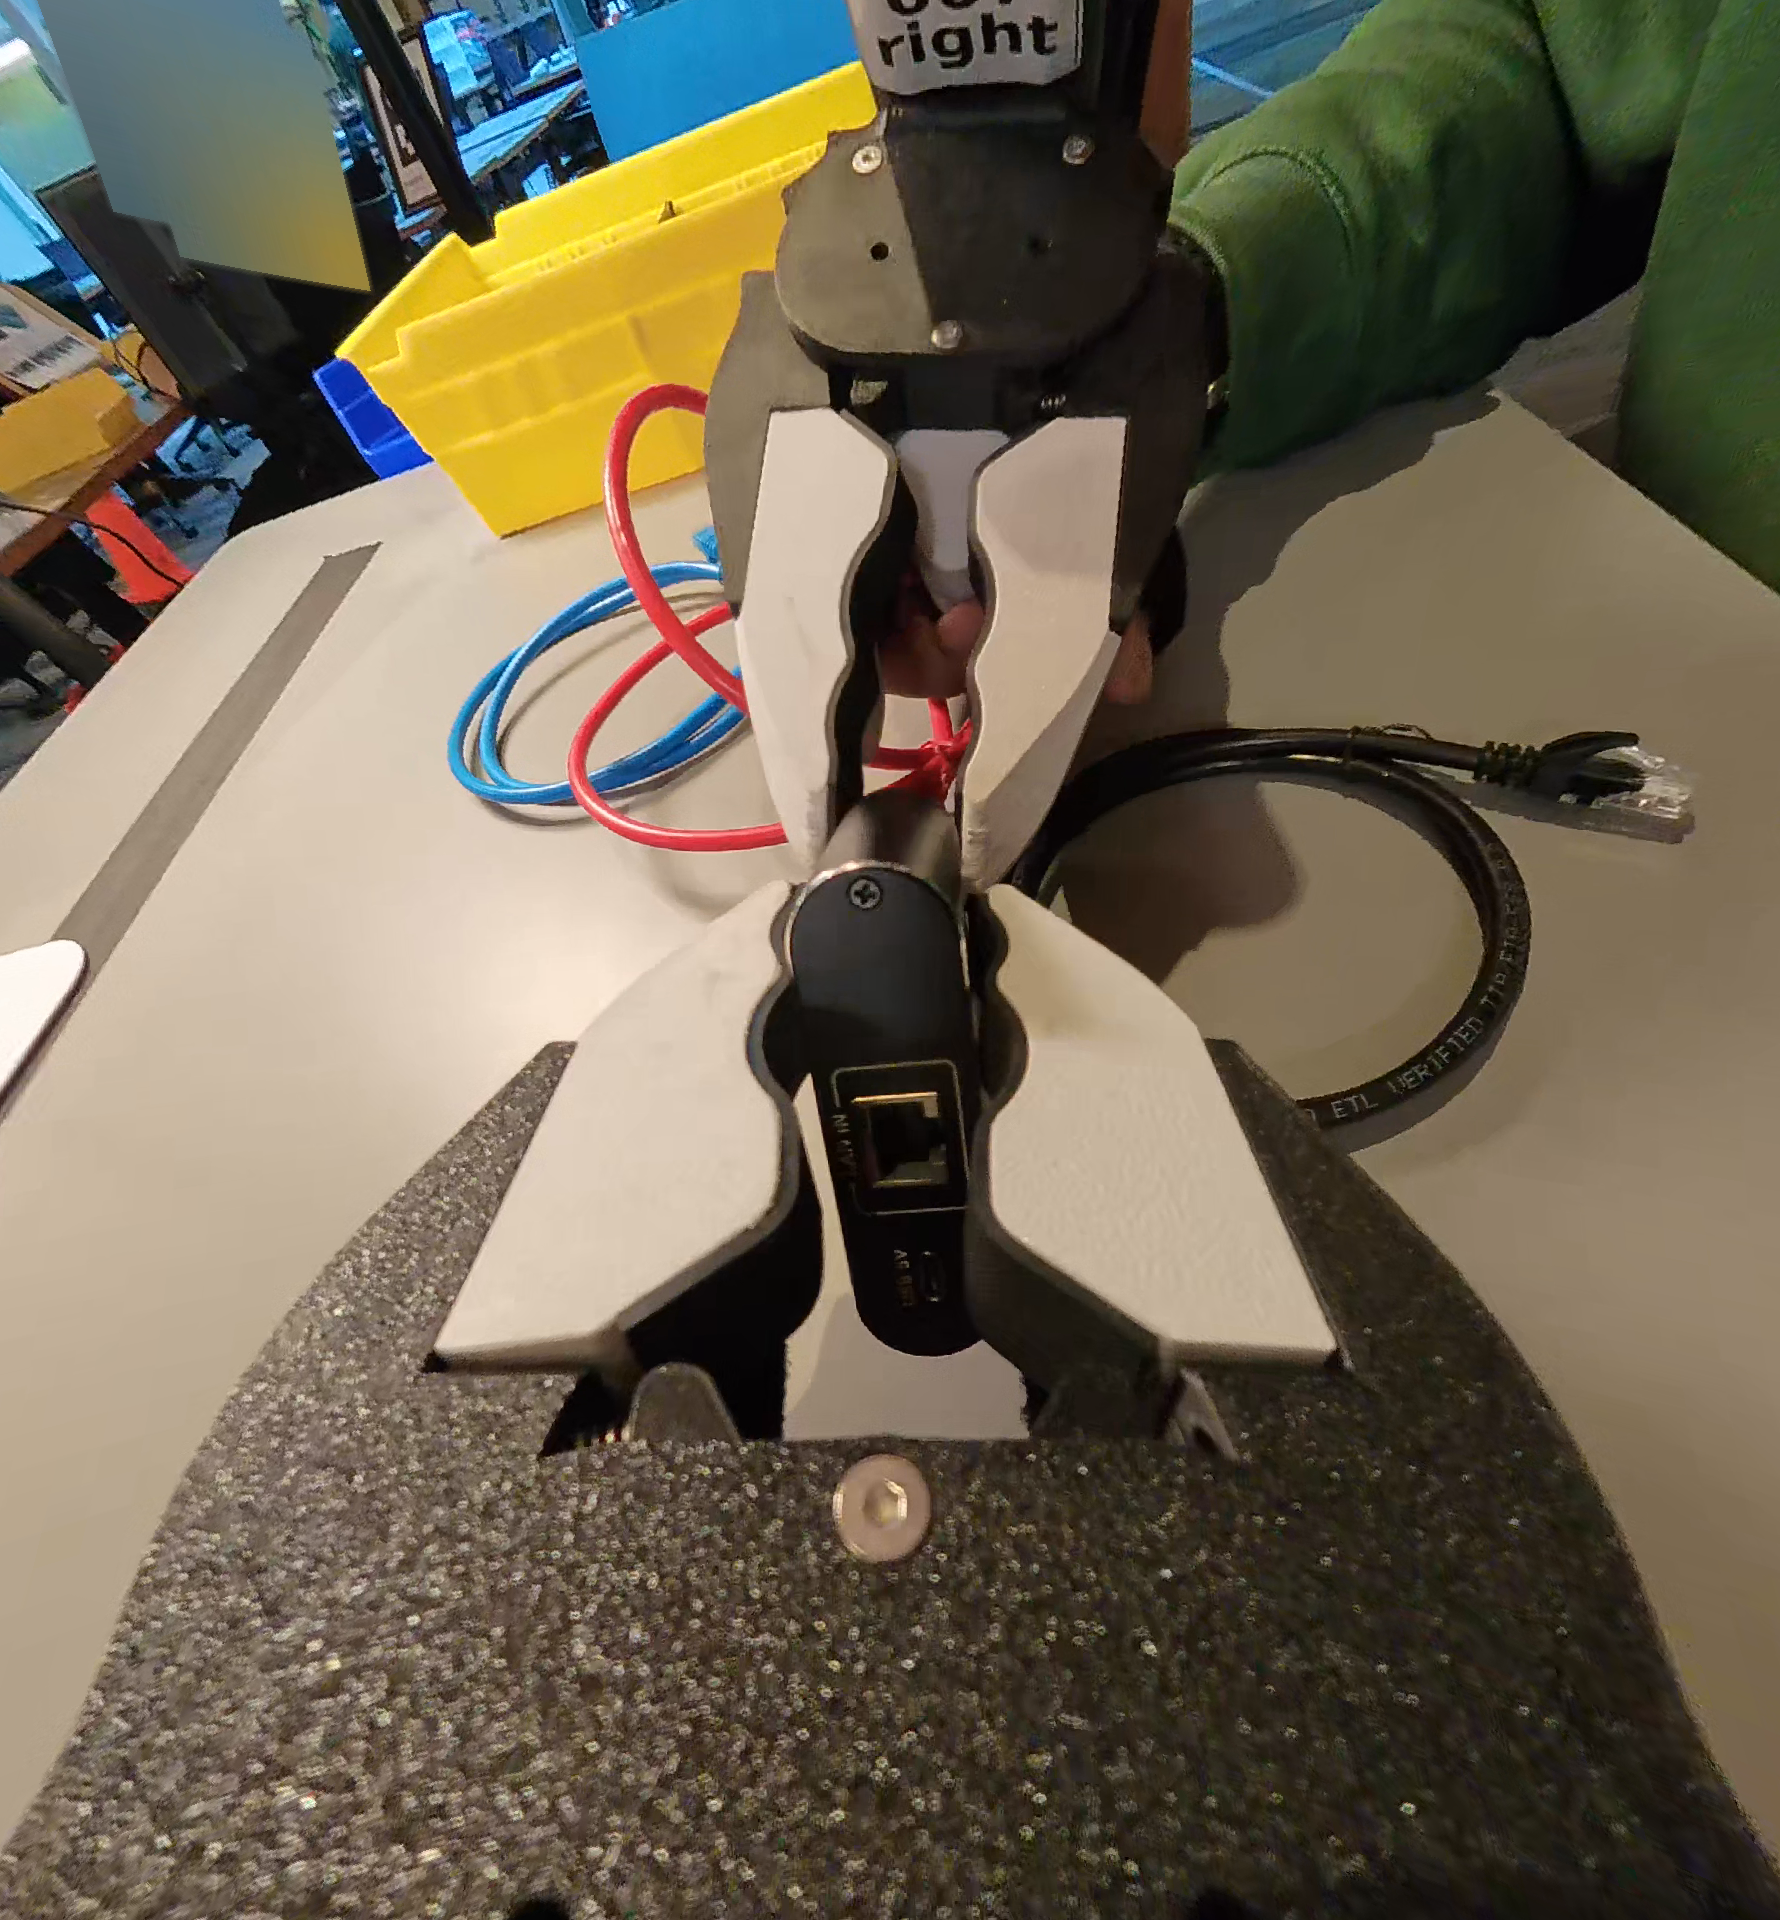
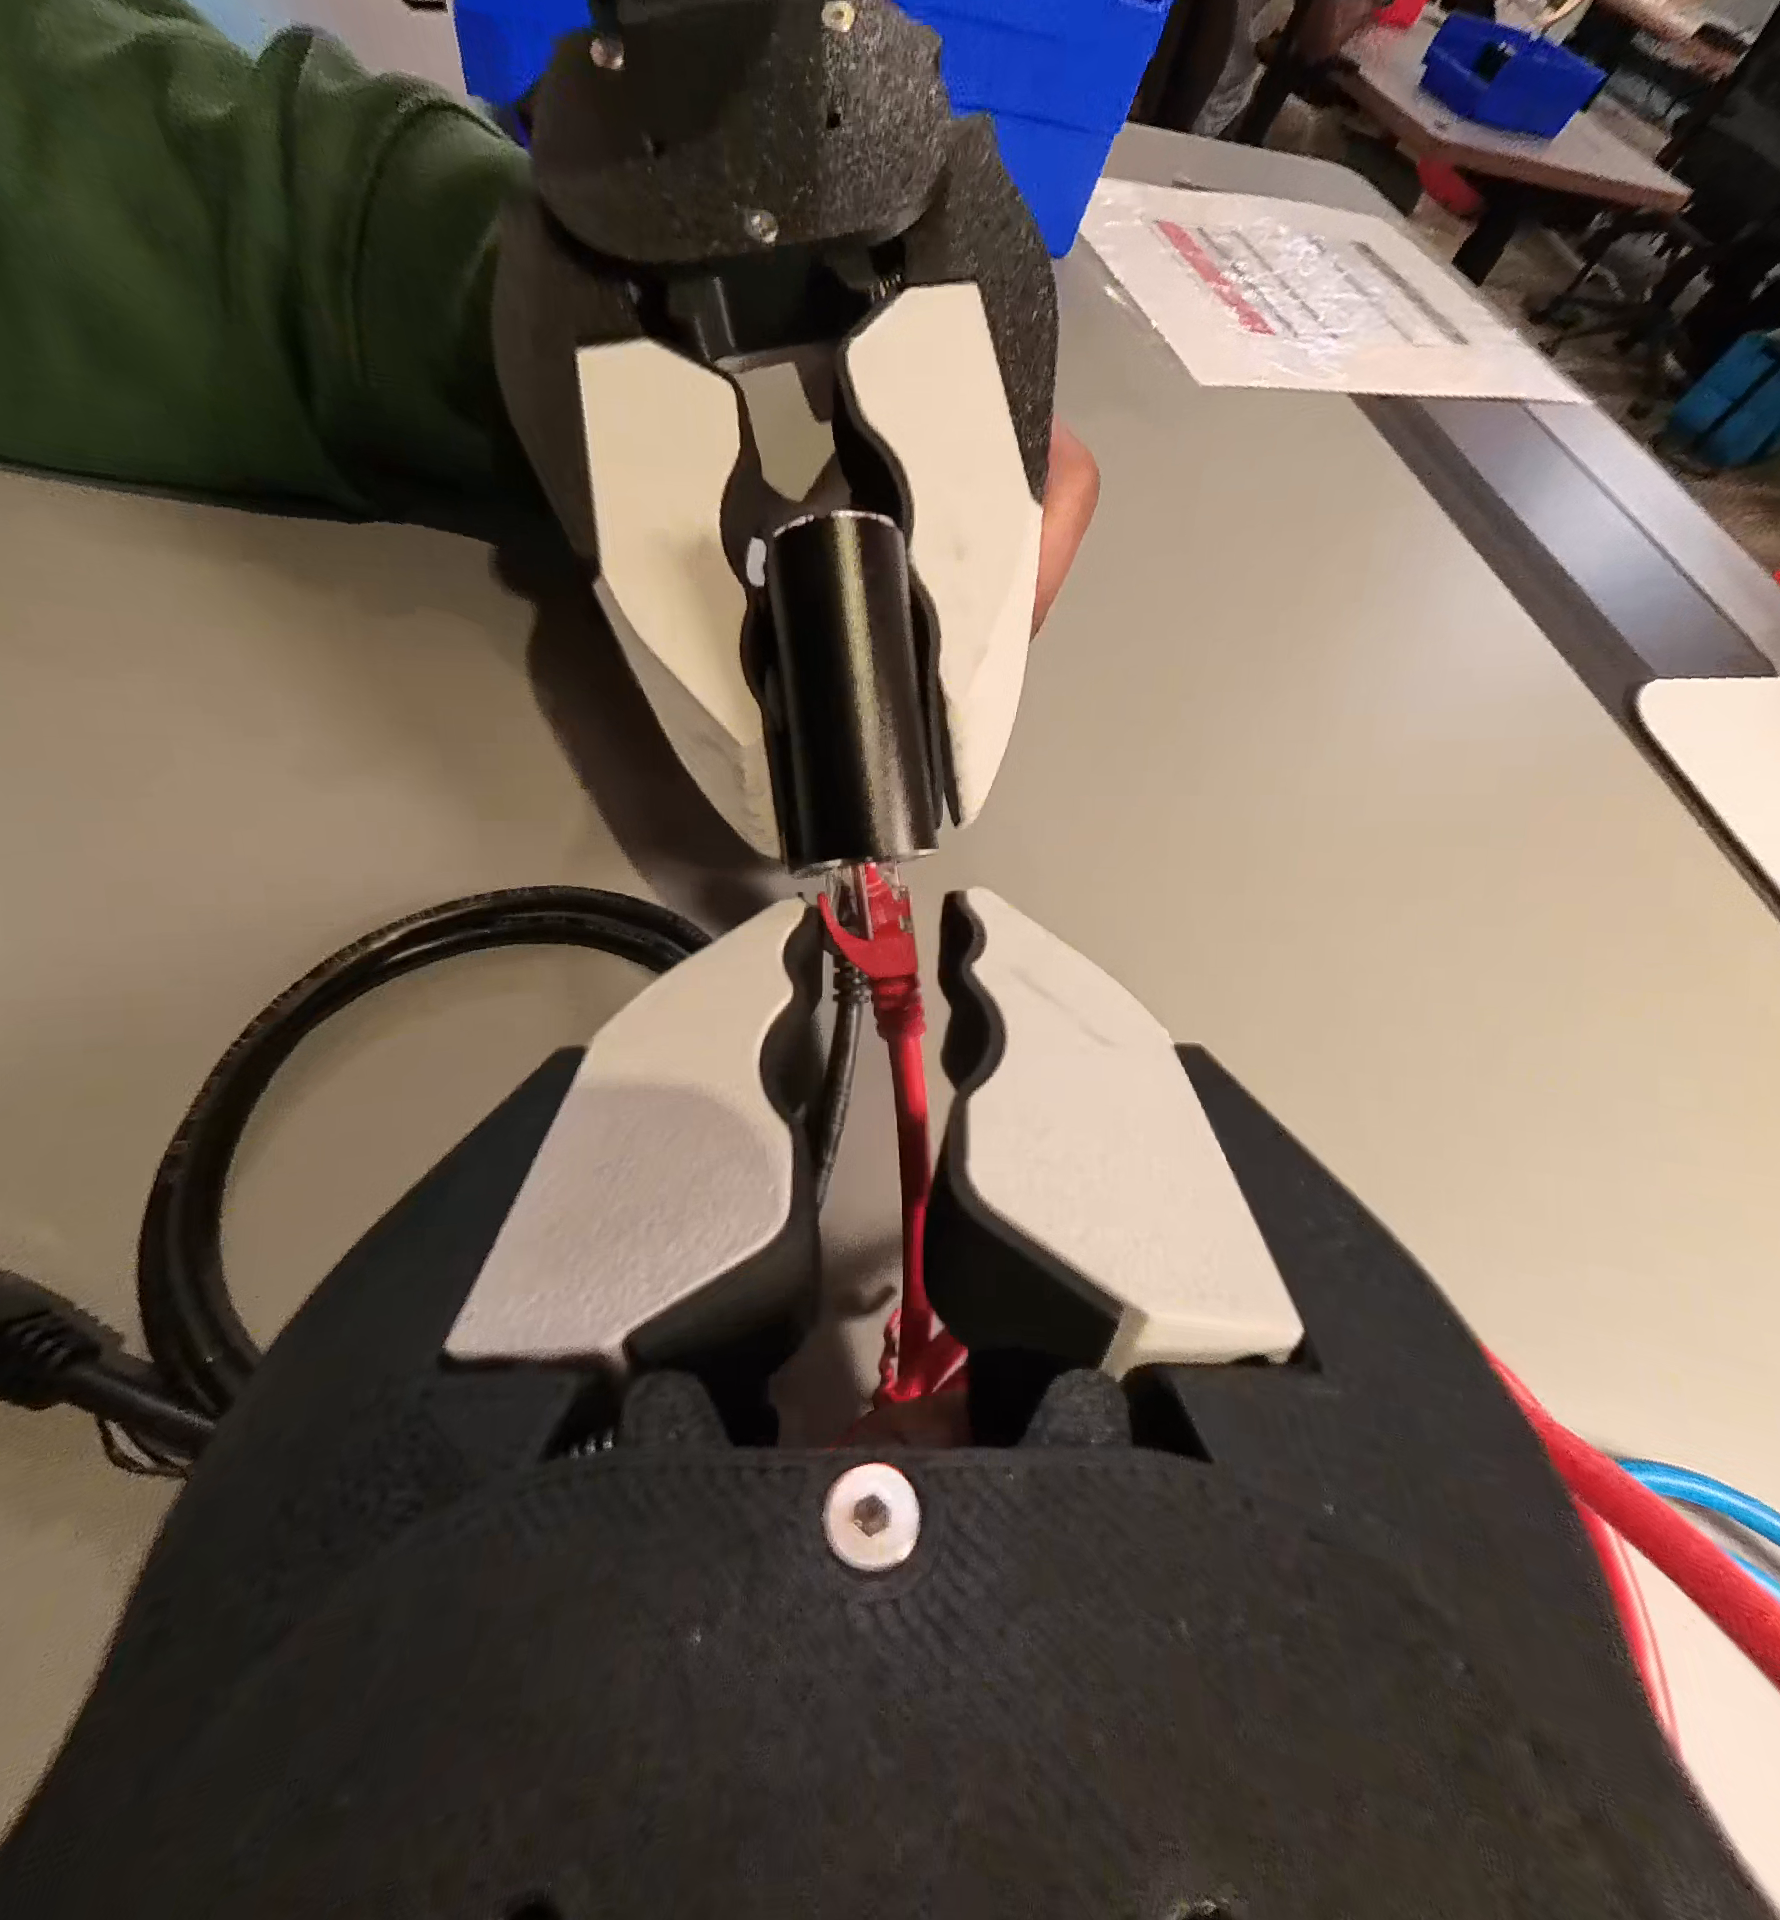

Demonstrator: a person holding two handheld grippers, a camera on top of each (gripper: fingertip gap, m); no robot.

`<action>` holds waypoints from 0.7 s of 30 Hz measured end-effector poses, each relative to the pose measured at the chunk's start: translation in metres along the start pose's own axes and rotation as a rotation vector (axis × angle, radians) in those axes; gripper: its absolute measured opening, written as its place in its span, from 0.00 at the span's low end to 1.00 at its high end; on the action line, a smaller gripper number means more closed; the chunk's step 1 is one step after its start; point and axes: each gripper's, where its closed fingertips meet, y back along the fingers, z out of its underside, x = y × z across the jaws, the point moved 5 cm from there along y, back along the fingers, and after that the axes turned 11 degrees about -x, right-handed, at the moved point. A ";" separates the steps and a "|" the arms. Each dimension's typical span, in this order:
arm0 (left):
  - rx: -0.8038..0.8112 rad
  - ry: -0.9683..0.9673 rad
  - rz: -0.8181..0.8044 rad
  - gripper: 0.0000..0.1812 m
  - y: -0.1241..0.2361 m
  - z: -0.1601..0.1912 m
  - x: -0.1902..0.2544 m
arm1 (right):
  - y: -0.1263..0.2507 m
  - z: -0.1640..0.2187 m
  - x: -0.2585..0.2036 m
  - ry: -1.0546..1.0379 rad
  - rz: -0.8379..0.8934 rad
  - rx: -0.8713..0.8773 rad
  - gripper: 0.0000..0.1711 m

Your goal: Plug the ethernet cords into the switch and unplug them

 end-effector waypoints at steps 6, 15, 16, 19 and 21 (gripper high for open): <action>0.000 -0.055 -0.037 0.16 -0.002 0.000 0.002 | 0.001 -0.002 -0.003 0.041 0.027 0.014 0.09; -0.006 -0.077 -0.060 0.16 -0.005 0.000 0.002 | 0.002 0.001 -0.001 0.096 0.031 0.008 0.10; -0.005 -0.077 -0.061 0.16 -0.005 0.000 0.002 | 0.003 0.000 -0.001 0.100 0.033 0.008 0.10; -0.008 -0.075 -0.066 0.16 -0.005 0.000 0.001 | 0.003 0.002 0.000 0.109 0.035 -0.001 0.10; -0.010 -0.076 -0.071 0.16 -0.005 0.001 0.001 | 0.004 0.002 0.001 0.113 0.037 -0.005 0.10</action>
